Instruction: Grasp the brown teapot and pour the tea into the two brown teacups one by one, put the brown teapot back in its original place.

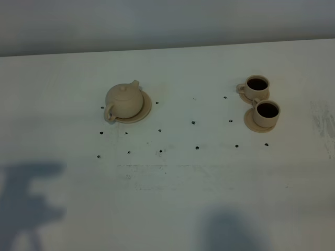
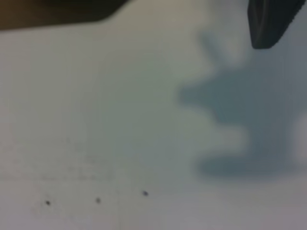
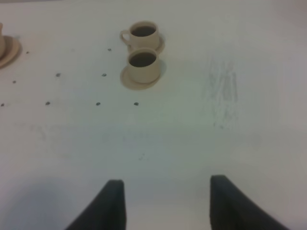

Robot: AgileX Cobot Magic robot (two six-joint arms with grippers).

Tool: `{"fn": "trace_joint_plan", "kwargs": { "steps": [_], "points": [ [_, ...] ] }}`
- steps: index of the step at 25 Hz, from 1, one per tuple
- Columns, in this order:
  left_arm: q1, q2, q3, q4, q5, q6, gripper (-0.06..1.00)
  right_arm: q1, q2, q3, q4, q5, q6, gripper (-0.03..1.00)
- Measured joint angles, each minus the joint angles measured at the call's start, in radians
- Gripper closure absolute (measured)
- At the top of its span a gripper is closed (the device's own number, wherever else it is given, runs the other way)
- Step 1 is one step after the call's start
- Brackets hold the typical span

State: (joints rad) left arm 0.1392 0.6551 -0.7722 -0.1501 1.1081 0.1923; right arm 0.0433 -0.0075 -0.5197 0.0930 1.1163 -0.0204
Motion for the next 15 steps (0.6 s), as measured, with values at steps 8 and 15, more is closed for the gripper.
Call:
{"fn": "trace_joint_plan", "kwargs": {
  "steps": [8, 15],
  "points": [
    [0.0, -0.246, 0.159, -0.018, 0.011, -0.031, 0.54, 0.0, 0.0, 0.0, 0.0, 0.0, 0.0, 0.57],
    [0.0, -0.379, 0.262, -0.017, -0.015, -0.031, 0.54, 0.0, 0.0, 0.0, 0.0, 0.0, 0.0, 0.57]
  ]
}}
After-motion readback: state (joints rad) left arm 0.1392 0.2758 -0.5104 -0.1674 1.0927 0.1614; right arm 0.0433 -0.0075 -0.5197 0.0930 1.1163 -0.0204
